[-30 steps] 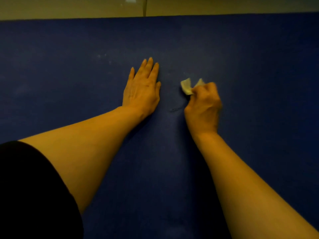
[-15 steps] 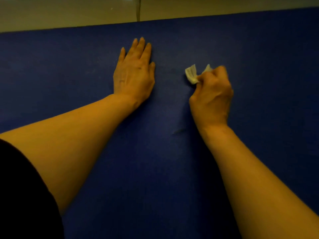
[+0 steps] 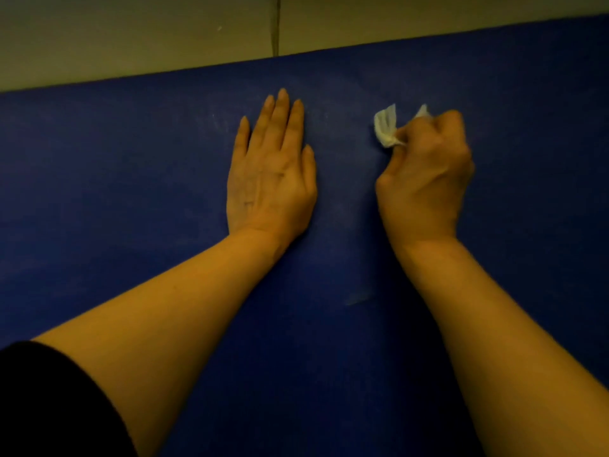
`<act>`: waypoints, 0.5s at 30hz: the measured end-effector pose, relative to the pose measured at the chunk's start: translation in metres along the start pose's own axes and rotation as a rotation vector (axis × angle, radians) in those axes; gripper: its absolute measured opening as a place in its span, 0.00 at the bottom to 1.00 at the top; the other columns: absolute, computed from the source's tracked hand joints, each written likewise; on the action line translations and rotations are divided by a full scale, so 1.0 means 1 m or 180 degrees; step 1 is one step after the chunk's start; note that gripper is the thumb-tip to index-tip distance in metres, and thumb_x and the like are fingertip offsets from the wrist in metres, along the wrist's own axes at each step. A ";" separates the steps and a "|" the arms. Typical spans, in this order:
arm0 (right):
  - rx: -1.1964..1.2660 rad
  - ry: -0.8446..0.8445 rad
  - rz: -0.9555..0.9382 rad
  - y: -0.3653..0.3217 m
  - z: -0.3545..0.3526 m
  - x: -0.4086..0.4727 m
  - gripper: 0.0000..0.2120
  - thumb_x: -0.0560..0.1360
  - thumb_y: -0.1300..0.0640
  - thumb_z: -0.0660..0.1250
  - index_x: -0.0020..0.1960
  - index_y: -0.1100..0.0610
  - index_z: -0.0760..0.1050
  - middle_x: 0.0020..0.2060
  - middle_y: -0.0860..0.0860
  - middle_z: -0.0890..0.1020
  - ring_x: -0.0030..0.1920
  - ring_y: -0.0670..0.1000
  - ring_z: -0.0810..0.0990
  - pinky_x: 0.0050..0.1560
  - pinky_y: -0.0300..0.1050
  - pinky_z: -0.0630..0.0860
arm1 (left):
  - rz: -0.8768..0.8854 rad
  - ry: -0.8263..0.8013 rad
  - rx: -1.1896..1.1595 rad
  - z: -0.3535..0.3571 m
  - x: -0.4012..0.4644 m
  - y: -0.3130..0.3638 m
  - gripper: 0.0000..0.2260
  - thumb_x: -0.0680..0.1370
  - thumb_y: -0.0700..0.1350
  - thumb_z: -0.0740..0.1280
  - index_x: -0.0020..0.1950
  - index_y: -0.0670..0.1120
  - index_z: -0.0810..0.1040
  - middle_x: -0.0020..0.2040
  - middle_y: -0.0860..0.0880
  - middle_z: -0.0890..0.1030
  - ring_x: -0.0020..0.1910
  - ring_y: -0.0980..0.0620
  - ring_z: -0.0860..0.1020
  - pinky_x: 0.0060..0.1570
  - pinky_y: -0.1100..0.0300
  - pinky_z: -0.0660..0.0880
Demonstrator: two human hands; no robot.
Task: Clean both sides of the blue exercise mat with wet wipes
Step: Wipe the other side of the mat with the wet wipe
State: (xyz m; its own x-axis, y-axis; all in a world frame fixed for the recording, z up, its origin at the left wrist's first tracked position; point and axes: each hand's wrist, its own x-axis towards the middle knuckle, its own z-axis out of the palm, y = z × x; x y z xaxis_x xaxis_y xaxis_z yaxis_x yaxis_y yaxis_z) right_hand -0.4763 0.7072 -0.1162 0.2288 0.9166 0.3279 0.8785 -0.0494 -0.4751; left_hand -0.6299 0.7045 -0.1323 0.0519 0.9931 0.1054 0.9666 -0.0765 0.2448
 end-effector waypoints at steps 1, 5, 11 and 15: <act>0.0072 0.0039 -0.0084 -0.010 0.003 -0.003 0.06 0.72 0.67 0.61 0.41 0.66 0.76 0.40 0.63 0.76 0.31 0.61 0.73 0.32 0.40 0.56 | -0.0010 -0.0002 0.0009 0.000 0.001 0.001 0.24 0.83 0.48 0.51 0.78 0.43 0.57 0.79 0.45 0.56 0.78 0.48 0.54 0.76 0.51 0.48; 0.0405 -0.0311 -0.0732 -0.046 0.015 -0.028 0.11 0.77 0.63 0.59 0.38 0.64 0.75 0.37 0.59 0.75 0.29 0.57 0.72 0.29 0.44 0.67 | -0.0016 -0.0077 0.0124 -0.002 0.002 0.001 0.26 0.82 0.51 0.47 0.78 0.42 0.57 0.78 0.44 0.56 0.78 0.48 0.54 0.76 0.49 0.50; -0.0035 -0.0296 -0.0139 0.003 0.007 0.042 0.05 0.72 0.68 0.61 0.43 0.66 0.76 0.43 0.63 0.76 0.33 0.62 0.74 0.33 0.39 0.58 | -0.0041 0.0085 0.0044 0.002 0.002 0.001 0.24 0.81 0.48 0.52 0.77 0.42 0.61 0.77 0.44 0.61 0.76 0.48 0.58 0.76 0.49 0.53; 0.0047 -0.0192 -0.0189 -0.022 0.016 0.026 0.04 0.73 0.68 0.63 0.43 0.66 0.76 0.41 0.62 0.76 0.32 0.60 0.74 0.33 0.42 0.63 | -0.0026 0.0138 0.0049 0.002 0.002 0.002 0.24 0.81 0.48 0.53 0.76 0.42 0.63 0.76 0.43 0.63 0.76 0.47 0.61 0.74 0.48 0.56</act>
State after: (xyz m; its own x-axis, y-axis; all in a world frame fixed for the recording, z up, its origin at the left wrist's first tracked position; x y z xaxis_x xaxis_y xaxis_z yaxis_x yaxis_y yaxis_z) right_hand -0.4964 0.7383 -0.1109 0.1505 0.9399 0.3064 0.8835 0.0112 -0.4683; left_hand -0.6278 0.7066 -0.1332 0.0333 0.9889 0.1451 0.9706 -0.0666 0.2312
